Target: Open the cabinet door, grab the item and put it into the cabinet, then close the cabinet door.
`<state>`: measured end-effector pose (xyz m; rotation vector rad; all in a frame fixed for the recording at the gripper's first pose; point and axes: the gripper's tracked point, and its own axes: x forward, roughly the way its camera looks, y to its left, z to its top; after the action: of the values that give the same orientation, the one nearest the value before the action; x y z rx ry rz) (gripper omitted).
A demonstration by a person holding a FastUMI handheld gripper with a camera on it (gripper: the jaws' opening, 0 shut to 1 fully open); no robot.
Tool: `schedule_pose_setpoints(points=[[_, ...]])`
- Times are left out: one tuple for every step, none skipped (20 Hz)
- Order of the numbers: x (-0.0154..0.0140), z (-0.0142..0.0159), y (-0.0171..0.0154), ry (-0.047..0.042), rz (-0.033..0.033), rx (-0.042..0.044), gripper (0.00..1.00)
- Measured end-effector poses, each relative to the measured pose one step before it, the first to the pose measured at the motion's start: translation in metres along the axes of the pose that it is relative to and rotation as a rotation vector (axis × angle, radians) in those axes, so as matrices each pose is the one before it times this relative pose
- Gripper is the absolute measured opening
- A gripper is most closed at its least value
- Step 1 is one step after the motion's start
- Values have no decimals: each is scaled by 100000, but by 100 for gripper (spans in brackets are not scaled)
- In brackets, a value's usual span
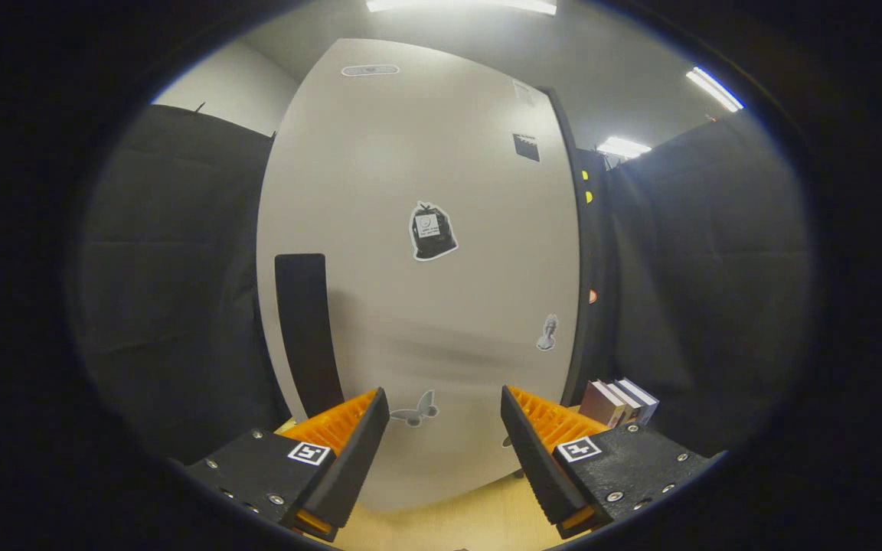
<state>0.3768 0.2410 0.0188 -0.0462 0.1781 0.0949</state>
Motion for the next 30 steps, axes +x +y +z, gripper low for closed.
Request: schedule_pose_setpoints(points=[[512, -29, 702, 183, 864, -88, 92], [615, -100, 504, -24, 814, -433, 92], [600, -182, 519, 144, 342, -543, 91], [389, -205, 143, 484, -1247, -930, 91], [191, 238, 123, -1291, -378, -921, 91], [295, -148, -62, 137, -202, 156, 90], [109, -194, 104, 662, 201, 748, 90], [301, -85, 56, 415, 266, 687, 90], [322, -33, 29, 15, 202, 497, 90], [377, -98, 56, -37, 91, 505, 90], [263, -46, 85, -20, 41, 309, 90], [21, 12, 123, -201, 85, 198, 90], [119, -14, 69, -58, 86, 154, 90], [84, 1, 86, -166, 182, 5, 90], [114, 53, 68, -110, 246, 113, 90], [51, -35, 43, -10, 247, 113, 90], [60, 23, 87, -6, 270, 149, 90], [125, 34, 76, -96, 264, 39, 90], [102, 16, 97, 36, 256, 70, 90], [76, 0, 22, 46, 120, 107, 90], [124, 1, 68, -3, 106, -237, 90], [37, 10, -26, 69, 30, -222, 90], [73, 47, 49, -86, -60, -300, 90], [193, 16, -19, -67, -21, -544, 90], [143, 4, 1, -233, -30, -406, 90], [98, -14, 42, -221, -28, -319, 90], [142, 39, 6, -453, -76, -290, 90], [155, -31, 27, -494, -39, -420, 90], [47, 67, -51, -494, -229, -567, 90], [4, 77, -90, -523, -241, -715, 90]])
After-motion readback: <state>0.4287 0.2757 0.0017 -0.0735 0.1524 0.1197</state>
